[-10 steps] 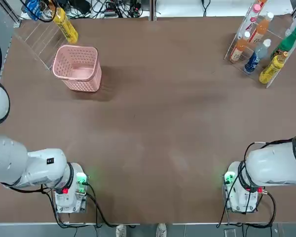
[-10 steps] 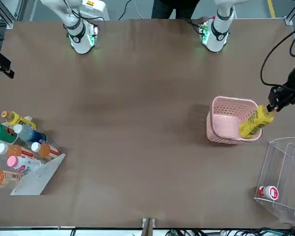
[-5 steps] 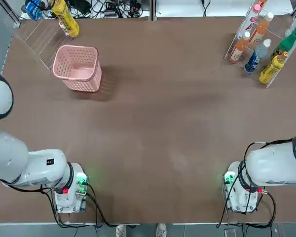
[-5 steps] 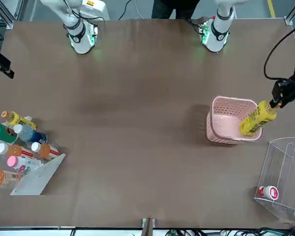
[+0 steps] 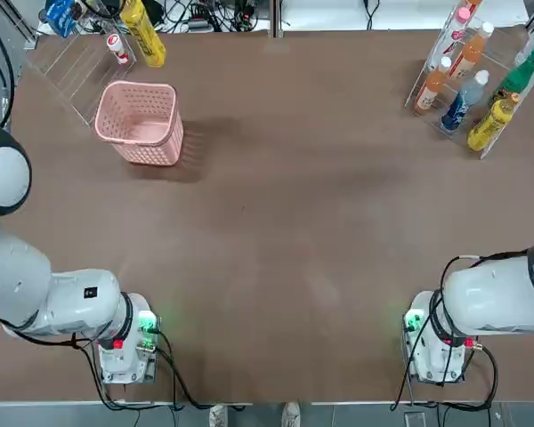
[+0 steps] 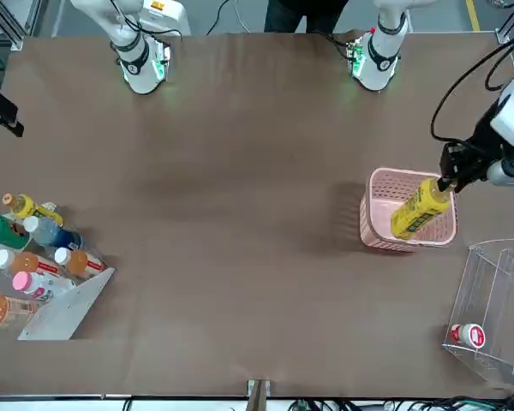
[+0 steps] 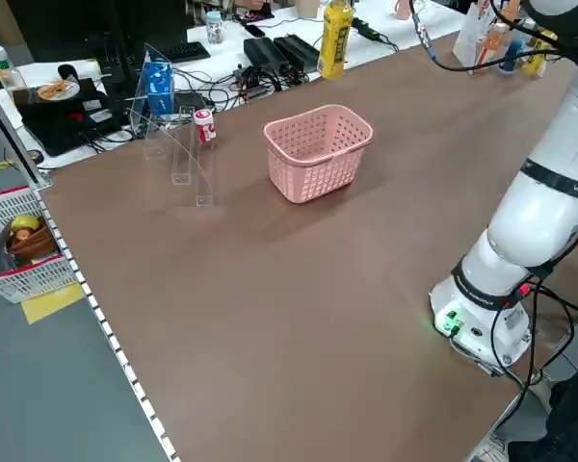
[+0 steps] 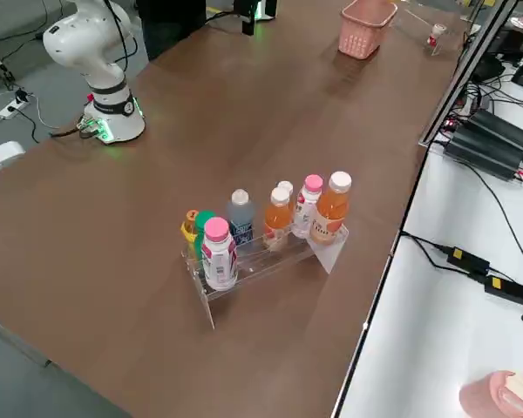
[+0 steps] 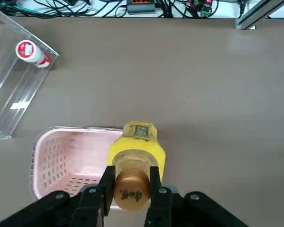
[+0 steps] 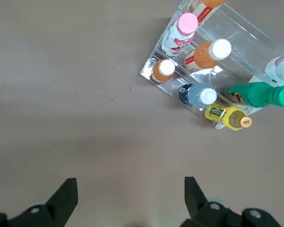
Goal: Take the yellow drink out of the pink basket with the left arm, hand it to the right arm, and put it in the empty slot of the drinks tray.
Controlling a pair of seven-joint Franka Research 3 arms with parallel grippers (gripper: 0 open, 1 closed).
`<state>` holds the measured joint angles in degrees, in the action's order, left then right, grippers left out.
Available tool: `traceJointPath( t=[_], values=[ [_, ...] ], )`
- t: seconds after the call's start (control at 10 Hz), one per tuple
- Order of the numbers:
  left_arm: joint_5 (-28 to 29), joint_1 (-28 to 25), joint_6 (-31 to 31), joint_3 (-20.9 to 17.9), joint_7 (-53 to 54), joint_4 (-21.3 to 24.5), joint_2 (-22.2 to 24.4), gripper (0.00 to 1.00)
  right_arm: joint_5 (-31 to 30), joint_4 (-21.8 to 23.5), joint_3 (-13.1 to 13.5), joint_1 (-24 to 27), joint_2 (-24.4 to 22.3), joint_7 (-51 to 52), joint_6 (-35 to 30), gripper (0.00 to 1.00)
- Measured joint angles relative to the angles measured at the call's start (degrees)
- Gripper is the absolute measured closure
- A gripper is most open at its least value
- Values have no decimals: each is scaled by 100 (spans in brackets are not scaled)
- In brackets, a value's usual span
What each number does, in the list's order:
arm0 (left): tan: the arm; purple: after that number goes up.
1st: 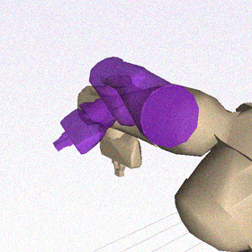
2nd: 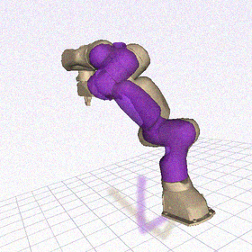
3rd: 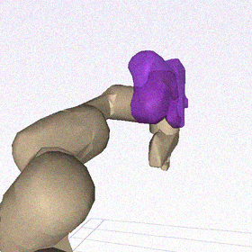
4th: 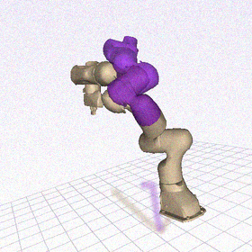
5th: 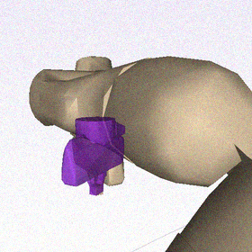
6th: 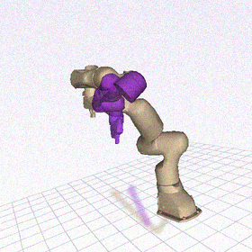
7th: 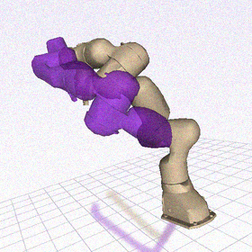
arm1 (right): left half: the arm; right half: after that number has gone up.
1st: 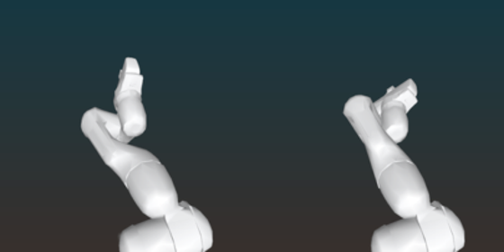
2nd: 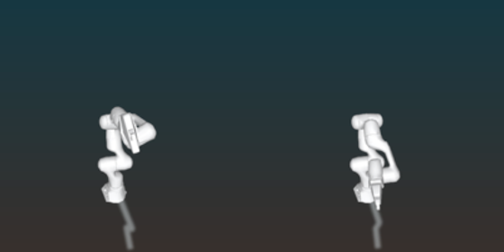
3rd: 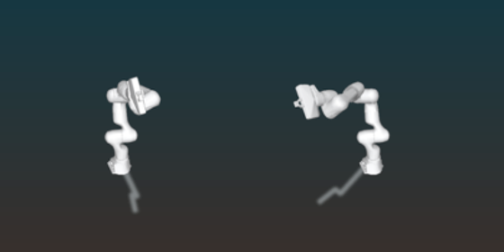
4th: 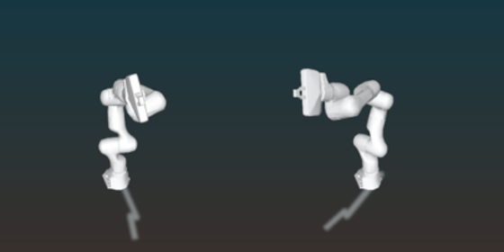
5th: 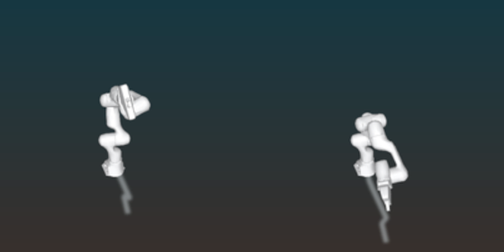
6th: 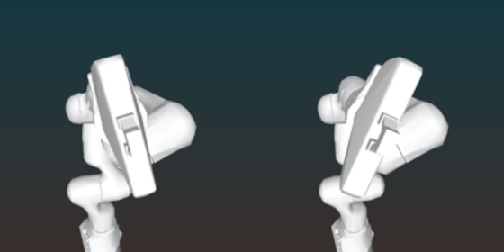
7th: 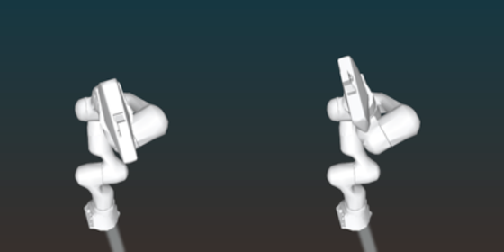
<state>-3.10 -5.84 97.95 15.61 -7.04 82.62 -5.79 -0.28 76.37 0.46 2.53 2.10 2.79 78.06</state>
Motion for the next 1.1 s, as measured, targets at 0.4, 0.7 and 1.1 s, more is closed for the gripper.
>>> traceJointPath(
  t=[0.4, 0.7, 1.1],
  values=[
    [28, 72, -11, 561, -654, -60, -115, 67, 0, 0, 1, 2, 0, 0, 1, 0],
    [82, 262, -16, 615, -823, -195, -297, 67, 0, 0, 1, 2, 0, 0, 1, 0],
    [309, 870, -15, 678, -1324, -430, -634, 67, 0, -1, 2, 5, 0, 0, 1, 0]
  ],
)
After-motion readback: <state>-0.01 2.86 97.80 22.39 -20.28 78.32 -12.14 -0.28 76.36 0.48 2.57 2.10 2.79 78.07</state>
